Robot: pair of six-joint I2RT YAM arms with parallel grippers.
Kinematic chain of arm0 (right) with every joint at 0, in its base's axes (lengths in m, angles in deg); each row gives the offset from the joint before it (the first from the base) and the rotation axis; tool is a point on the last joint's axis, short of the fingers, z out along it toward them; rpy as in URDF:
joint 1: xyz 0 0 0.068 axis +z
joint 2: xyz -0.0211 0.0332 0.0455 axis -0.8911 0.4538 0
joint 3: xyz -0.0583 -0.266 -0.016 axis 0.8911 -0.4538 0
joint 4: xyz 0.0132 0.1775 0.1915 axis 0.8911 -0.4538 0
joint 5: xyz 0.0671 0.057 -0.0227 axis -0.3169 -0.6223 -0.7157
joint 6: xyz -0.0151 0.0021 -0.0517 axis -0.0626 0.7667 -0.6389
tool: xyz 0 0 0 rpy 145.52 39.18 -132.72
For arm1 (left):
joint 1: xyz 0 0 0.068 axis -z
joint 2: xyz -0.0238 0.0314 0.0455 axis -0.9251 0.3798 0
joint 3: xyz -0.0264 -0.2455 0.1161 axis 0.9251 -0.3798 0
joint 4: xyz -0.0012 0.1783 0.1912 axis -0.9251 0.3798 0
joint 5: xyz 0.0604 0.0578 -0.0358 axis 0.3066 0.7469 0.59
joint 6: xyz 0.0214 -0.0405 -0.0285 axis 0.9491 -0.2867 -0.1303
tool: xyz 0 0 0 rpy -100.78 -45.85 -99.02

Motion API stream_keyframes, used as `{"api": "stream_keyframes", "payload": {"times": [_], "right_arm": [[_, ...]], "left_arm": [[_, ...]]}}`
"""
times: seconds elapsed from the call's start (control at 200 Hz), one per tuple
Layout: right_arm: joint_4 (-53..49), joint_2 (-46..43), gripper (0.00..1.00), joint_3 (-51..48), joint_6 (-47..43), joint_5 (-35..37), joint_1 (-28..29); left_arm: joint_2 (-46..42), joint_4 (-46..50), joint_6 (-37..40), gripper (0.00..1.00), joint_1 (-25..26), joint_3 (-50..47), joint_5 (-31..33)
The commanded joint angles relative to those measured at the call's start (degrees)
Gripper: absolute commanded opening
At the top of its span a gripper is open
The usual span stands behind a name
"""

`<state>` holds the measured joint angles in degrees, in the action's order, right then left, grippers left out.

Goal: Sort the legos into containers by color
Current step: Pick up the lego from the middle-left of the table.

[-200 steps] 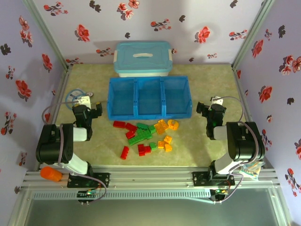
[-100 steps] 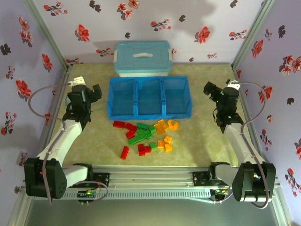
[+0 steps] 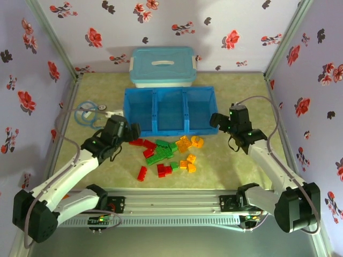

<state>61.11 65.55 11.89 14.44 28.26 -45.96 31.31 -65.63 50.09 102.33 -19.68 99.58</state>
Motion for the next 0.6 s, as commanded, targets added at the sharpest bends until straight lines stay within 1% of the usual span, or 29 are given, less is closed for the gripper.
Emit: {"api": "stream_keyframes", "payload": {"times": [0.0, 0.105, 0.175, 0.305, 0.405, 0.595], "right_arm": [[-2.7, -2.4, 0.99, 0.3, 1.8, -2.6, 1.3], [-1.4, -3.6, 0.99, -0.4, 2.0, -5.2, 2.6], [-1.0, -4.5, 0.99, -0.7, 1.9, -4.6, 3.4], [-1.9, -5.0, 0.99, -0.7, 2.1, -4.0, 4.1], [-2.5, -5.2, 0.98, -1.3, 2.2, -3.5, 4.7], [-1.8, -6.3, 0.98, -2.9, 2.5, -3.5, 5.1]], "left_arm": [[0.3, 4.4, -6.8, 0.86, 3.1, -3.5, 0.4], [0.8, 5.3, -8.7, 0.84, 6.0, -4.9, 0.4], [1.1, 6.4, -9.7, 0.83, 7.3, -5.2, 0.2], [1.2, 9.7, -12.5, 0.81, 9.6, -5.1, -2.2], [0.6, 11.9, -15.9, 0.81, 13.2, -5.6, -2.2], [2.2, 12.6, -21.9, 0.78, 22.1, -7.5, -2.5]]}}
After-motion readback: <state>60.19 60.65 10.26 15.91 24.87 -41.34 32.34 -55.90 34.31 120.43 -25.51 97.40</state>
